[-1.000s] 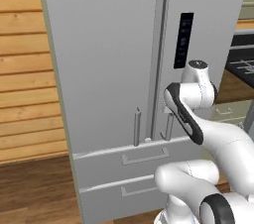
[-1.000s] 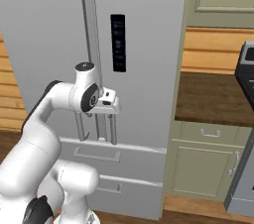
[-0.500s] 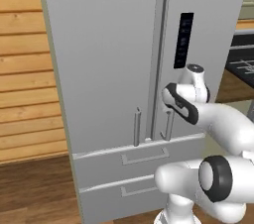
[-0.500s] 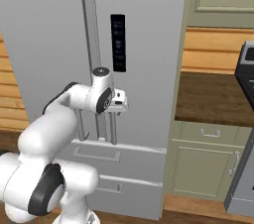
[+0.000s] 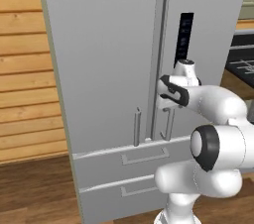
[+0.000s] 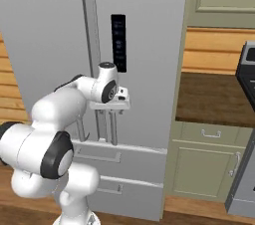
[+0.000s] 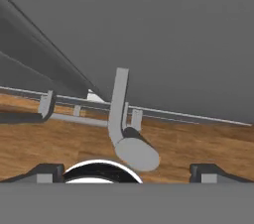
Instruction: Take the strawberry from the fridge and place it on top of the pancake, located on the dining counter.
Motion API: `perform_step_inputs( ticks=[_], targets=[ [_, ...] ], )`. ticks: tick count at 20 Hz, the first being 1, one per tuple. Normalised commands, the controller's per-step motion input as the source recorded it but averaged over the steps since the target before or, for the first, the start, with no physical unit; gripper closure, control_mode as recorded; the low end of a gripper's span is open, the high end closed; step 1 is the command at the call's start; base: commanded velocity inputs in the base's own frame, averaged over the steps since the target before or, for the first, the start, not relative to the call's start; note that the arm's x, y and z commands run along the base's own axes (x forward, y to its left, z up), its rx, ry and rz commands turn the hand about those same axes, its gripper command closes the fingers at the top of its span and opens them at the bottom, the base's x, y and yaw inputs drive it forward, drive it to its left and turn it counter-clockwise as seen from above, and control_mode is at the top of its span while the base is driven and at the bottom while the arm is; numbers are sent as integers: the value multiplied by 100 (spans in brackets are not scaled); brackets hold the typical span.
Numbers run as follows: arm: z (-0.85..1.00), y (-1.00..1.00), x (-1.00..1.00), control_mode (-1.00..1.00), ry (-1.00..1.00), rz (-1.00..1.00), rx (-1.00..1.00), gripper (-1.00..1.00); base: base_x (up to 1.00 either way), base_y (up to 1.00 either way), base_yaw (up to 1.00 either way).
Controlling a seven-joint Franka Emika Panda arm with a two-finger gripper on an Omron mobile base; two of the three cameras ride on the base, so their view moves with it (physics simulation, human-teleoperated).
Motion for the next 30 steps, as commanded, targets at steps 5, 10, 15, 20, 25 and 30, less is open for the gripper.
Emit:
perform_step_inputs(
  ticks=[5, 10, 15, 20, 25, 30],
  targets=[
    [-33, 0, 28, -100, 0, 4, 0, -100, 0, 0, 0],
    [-29, -2, 13, -100, 0, 4, 0, -100, 0, 0, 0],
    [-51, 0, -29, -100, 0, 6, -2, 100, 0, 0, 0],
    [-33, -3, -26, -100, 0, 4, 0, 100, 0, 0, 0],
    [-16, -47, -74, -100, 0, 1, 0, 100, 0, 0, 0],
    [-15, -89, -100, -100, 0, 0, 1, 100, 0, 0, 0]
  ],
)
